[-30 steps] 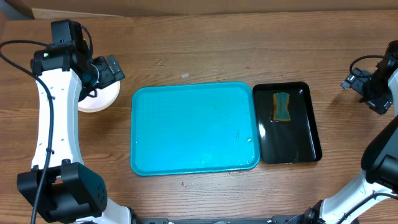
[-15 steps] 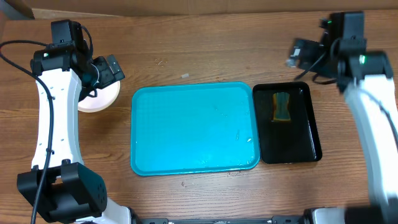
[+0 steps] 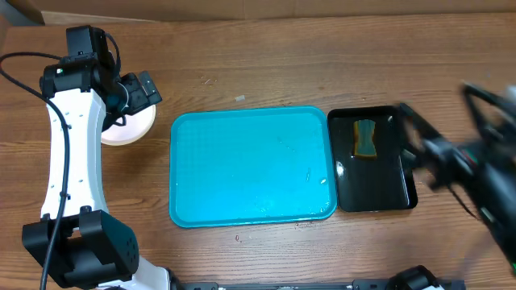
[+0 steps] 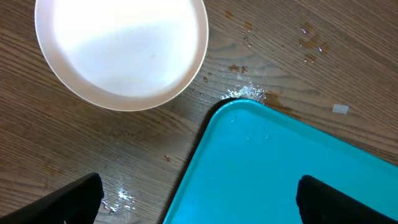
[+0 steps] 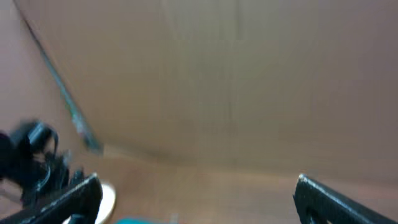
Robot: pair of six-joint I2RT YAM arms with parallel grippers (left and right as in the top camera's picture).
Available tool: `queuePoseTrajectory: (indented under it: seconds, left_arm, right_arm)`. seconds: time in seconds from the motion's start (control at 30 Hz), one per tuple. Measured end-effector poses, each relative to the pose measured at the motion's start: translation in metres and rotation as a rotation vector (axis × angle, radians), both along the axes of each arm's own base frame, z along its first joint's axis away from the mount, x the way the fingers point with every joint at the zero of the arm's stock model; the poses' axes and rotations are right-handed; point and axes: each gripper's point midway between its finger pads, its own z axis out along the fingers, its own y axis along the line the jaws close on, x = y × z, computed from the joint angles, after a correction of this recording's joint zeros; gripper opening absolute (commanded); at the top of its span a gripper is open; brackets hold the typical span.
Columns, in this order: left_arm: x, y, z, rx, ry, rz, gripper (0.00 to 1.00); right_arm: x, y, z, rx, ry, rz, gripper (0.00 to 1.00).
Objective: Clean dirty plates on tray and stack at the side
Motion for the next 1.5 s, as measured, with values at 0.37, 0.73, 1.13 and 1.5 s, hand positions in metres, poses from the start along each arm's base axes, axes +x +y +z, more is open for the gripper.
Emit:
queuePoseTrajectory:
  seconds: [0.37, 0.73, 1.13, 1.5]
  left_arm:
    - [0.000, -0.001, 0.000, -0.003, -0.001, -0.001, 1.00]
    - [0.000, -0.001, 0.000, -0.004, -0.001, -0.001, 1.00]
    - [0.000, -0.001, 0.000, -0.003, -0.001, -0.002, 1.00]
    - [0.000, -0.001, 0.000, -0.004, -0.001, -0.001, 1.00]
  right_arm:
    - [-0.048, -0.046, -0.024, 0.090, -0.481, -0.160, 1.00]
    - [-0.014, -0.044, -0.144, 0.102, -0.572, -0.181, 1.00]
    - [0.016, -0.038, -0.244, 0.043, -0.352, -0.178, 1.00]
    - [0.030, -0.052, -0.330, -0.047, -0.013, -0.235, 1.00]
